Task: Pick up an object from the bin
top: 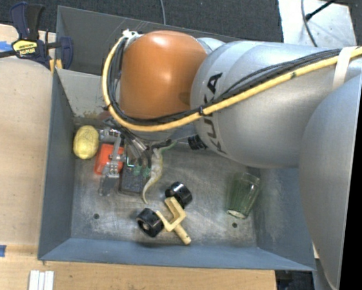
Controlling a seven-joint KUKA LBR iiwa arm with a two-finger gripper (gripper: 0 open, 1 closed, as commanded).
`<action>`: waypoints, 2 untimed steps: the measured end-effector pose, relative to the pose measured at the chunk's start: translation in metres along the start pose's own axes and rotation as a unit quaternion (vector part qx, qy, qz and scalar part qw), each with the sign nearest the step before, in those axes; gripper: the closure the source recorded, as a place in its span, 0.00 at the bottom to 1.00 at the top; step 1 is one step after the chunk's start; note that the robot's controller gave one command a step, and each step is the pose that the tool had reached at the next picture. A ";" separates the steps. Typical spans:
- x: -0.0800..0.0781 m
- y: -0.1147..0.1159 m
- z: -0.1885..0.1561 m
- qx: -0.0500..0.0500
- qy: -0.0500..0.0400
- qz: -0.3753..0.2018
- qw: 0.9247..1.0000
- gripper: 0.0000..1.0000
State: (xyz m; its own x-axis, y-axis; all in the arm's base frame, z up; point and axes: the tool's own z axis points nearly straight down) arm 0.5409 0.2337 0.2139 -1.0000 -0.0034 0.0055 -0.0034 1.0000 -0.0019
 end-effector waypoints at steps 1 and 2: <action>-0.002 -0.001 -0.005 -0.002 -0.004 0.001 1.000 0.00; -0.055 0.007 0.059 -0.002 -0.005 0.040 0.999 1.00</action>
Offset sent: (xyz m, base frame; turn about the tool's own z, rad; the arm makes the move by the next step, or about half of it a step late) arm 0.0541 0.0068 -0.0603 0.0808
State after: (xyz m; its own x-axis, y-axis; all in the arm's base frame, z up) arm 0.5960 0.2403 0.1542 -0.9970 0.0767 -0.0038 0.0767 0.9971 0.0023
